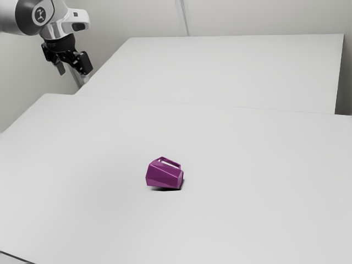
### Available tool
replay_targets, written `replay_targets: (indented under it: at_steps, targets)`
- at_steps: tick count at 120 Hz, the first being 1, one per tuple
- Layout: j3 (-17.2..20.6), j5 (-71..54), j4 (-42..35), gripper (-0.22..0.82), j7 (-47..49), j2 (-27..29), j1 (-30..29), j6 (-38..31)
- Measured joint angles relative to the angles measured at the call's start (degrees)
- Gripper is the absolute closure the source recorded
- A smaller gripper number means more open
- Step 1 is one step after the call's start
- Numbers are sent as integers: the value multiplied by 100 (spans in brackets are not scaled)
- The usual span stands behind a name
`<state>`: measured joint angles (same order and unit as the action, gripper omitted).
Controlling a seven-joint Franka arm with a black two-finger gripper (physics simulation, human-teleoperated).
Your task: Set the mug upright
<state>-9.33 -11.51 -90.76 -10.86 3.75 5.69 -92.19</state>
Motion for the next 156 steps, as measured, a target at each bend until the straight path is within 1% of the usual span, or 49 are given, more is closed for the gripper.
replay_targets:
  at_steps: [15, 28, 41, 51, 68, 87, 106, 115, 141, 156]
  targets:
    - [41, 6, -16, 0, 127, 0, 17, -15]
    - [157, 0, -30, 0, 216, 3, -13, -36]
    - [186, 37, -209, 0, 284, 1, -7, -58]
    - [158, 603, -442, 0, 381, -59, -179, -72]
    - [133, 1616, -792, 0, 552, -259, -690, -84]
    - [132, 2652, -855, 0, 644, -827, -1188, -96]
    - [133, 3480, -864, 0, 509, -1489, -1234, -126]
    - [130, 3796, -959, 0, 405, -1700, -1251, -181]
    - [114, 4950, -1935, 0, 145, -1802, -1324, -415]
    - [121, 5450, -2062, 0, 16, -1980, -1279, -654]
